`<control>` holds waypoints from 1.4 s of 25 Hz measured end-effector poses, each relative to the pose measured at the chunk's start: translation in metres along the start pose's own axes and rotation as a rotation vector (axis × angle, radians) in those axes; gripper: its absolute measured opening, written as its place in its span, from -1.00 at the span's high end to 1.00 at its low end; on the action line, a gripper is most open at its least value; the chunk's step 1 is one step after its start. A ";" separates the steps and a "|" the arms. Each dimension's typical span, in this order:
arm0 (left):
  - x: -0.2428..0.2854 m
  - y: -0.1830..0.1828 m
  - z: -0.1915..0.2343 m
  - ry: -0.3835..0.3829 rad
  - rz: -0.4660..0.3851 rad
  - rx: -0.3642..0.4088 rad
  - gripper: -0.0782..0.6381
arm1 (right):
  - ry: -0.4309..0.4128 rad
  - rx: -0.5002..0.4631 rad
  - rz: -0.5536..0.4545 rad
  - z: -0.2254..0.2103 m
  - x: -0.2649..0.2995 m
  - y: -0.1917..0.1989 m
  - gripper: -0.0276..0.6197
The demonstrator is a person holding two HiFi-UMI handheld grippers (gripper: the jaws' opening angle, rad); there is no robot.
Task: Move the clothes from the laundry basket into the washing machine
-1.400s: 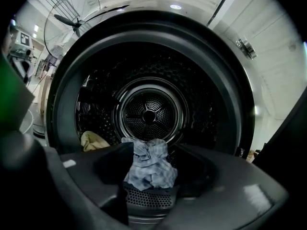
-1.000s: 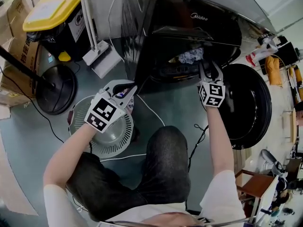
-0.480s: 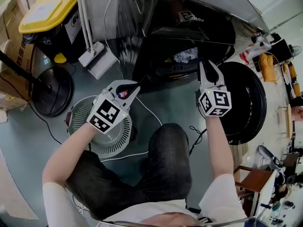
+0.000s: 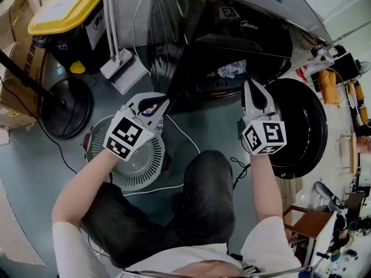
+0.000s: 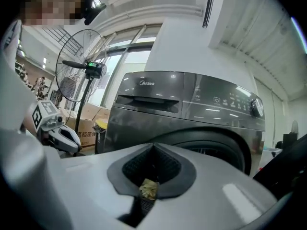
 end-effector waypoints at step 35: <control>-0.051 0.073 0.039 -0.132 -0.008 -0.056 0.77 | -0.399 0.060 0.045 0.145 0.097 0.094 0.88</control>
Point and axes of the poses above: the fingertips, and each gripper's own axes: x forward along the fingers, z to its left, y out of its underside, the point moved 7 cm from there along -x, backward along the fingers, and after that the axes turned 12 degrees about -y, right-handed, at the moved point
